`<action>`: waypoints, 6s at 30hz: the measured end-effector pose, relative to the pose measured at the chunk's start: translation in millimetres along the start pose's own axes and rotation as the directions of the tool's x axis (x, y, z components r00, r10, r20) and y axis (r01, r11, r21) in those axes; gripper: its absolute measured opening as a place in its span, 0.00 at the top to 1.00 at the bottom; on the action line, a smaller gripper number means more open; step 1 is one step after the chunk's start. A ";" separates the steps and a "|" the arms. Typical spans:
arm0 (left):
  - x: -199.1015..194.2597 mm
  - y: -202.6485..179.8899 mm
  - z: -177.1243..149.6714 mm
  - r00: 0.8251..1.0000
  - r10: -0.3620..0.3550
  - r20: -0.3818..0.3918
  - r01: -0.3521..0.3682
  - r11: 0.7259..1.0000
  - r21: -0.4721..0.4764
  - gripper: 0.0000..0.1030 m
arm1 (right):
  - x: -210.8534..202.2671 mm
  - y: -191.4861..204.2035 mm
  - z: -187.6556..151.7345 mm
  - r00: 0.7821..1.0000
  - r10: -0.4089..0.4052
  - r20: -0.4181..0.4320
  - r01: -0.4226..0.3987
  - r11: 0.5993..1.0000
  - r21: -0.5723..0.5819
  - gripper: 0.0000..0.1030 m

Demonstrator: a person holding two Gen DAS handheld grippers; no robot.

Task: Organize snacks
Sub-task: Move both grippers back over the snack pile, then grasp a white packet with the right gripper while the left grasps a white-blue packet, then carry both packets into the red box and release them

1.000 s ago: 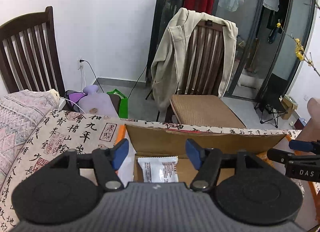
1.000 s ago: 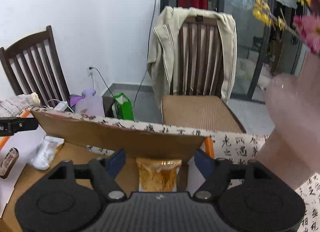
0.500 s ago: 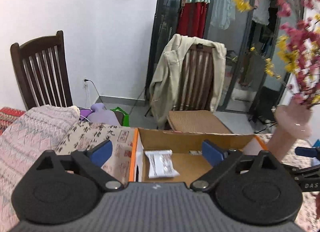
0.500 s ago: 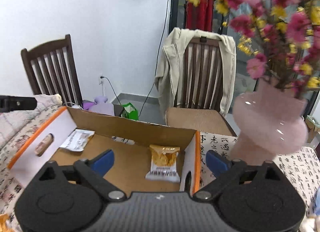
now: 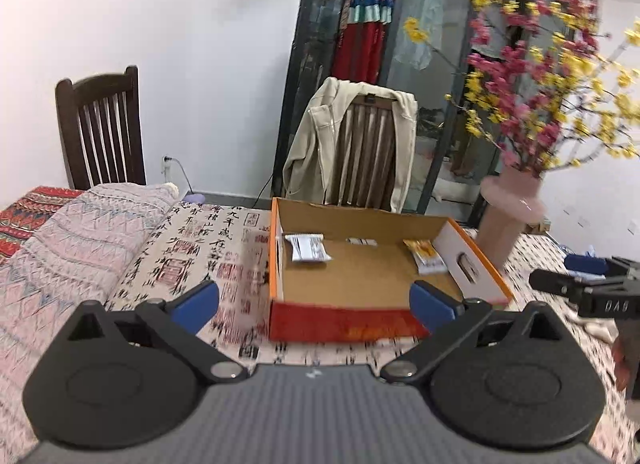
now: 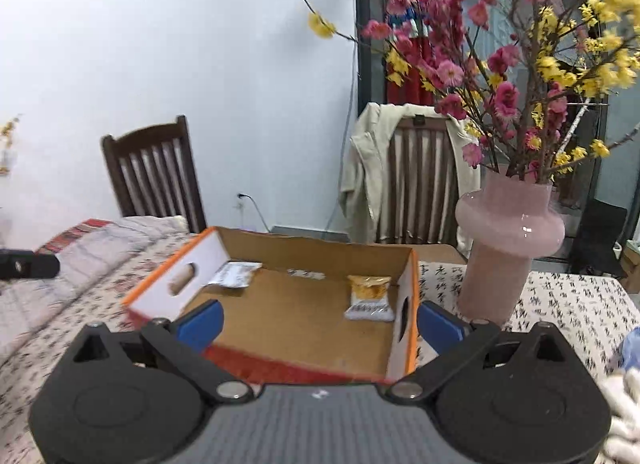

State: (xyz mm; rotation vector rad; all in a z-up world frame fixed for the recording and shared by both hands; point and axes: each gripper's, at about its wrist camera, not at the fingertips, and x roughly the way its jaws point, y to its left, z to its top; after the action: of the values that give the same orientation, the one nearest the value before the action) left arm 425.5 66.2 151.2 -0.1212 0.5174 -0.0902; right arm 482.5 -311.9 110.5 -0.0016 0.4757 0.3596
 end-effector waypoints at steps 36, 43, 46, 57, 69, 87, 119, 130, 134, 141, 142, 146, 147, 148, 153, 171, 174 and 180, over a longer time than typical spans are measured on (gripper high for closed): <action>-168.5 -3.7 -207.5 0.978 0.121 -0.172 -0.132 0.990 -0.057 0.00 | -151.0 92.4 -232.7 0.963 0.213 -0.163 -0.212 0.977 0.023 0.00; -199.0 -5.1 -219.0 0.965 0.184 -0.186 -0.201 0.977 -0.076 0.00 | -158.2 93.9 -235.5 0.952 0.265 -0.155 -0.266 0.964 0.015 0.00; -203.3 -4.6 -224.7 0.963 0.192 -0.191 -0.211 0.974 -0.084 0.00 | -162.0 97.0 -236.7 0.946 0.285 -0.153 -0.288 0.958 0.001 0.00; -151.6 -2.1 -204.3 0.974 0.164 -0.155 -0.173 0.984 -0.042 0.00 | -153.8 93.9 -237.5 0.952 0.256 -0.165 -0.255 0.967 0.025 0.07; -46.2 5.6 -152.7 0.983 0.087 -0.163 -0.069 0.991 0.114 0.03 | -119.8 116.0 -222.3 0.959 0.173 -0.224 -0.208 0.967 -0.144 0.27; 0.2 23.5 -146.7 0.974 -0.013 -0.226 0.034 0.995 0.089 0.75 | -92.4 109.5 -203.1 0.965 0.130 -0.226 -0.161 0.979 -0.127 0.51; -77.0 -1.7 -101.3 0.999 -0.026 -0.038 0.028 0.998 0.057 0.76 | -165.2 41.9 -187.5 0.998 0.010 -0.069 -0.017 0.995 -0.094 0.63; -24.9 -13.1 -8.5 0.996 -0.045 0.078 0.032 0.987 0.158 0.76 | -111.8 17.8 -100.6 0.998 -0.039 0.054 0.043 0.996 -0.073 0.63; 15.5 -20.4 35.3 0.994 -0.060 0.089 0.043 0.983 0.181 0.76 | -75.7 12.2 -56.3 0.996 -0.013 0.093 0.020 0.997 -0.073 0.63; 109.6 -32.1 93.2 0.997 -0.072 0.042 0.067 0.991 0.112 0.76 | 28.5 3.4 18.1 0.996 0.029 0.086 -0.026 0.999 -0.029 0.63; 125.0 -33.0 98.4 0.997 -0.069 0.026 0.066 0.992 0.108 0.76 | 46.6 2.2 25.9 0.997 0.026 0.075 -0.024 0.999 -0.025 0.63; 197.3 -30.0 109.1 0.997 -0.048 -0.064 0.052 0.996 0.069 0.76 | 118.2 1.7 47.5 1.000 -0.025 0.005 0.026 0.998 -0.053 0.63; 212.2 -26.9 106.4 0.995 -0.055 -0.084 0.060 0.997 0.055 0.76 | 137.1 -0.3 51.2 0.999 -0.027 -0.023 0.026 0.999 -0.043 0.62; 227.1 -24.6 102.2 0.994 -0.061 -0.091 0.064 0.997 0.035 0.76 | 155.2 -2.6 53.1 0.998 -0.027 -0.050 0.025 0.999 -0.034 0.62; 285.9 -13.4 71.6 0.985 -0.100 -0.138 0.101 0.995 -0.001 0.76 | 231.2 -21.2 45.5 0.987 -0.037 -0.154 0.047 0.997 0.061 0.62; 234.8 -24.7 78.3 0.994 -0.037 -0.104 0.045 0.996 0.079 0.13 | 206.6 -19.5 38.5 0.988 -0.104 -0.111 0.111 0.992 0.063 0.18; 208.5 -22.2 82.6 0.995 -0.005 -0.102 0.011 0.998 0.067 0.09 | 181.2 -16.4 39.2 0.991 -0.094 -0.100 0.100 0.993 0.058 0.18; 136.2 -20.5 80.9 0.999 0.001 -0.053 0.002 0.999 0.053 0.05 | 126.6 -8.1 35.1 0.994 -0.088 -0.068 0.091 0.995 0.043 0.11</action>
State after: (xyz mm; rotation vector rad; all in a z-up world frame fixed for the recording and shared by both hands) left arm 582.5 37.6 157.4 -0.0669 0.5673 -0.1080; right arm 605.7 -273.7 84.3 0.0098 0.5477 0.2614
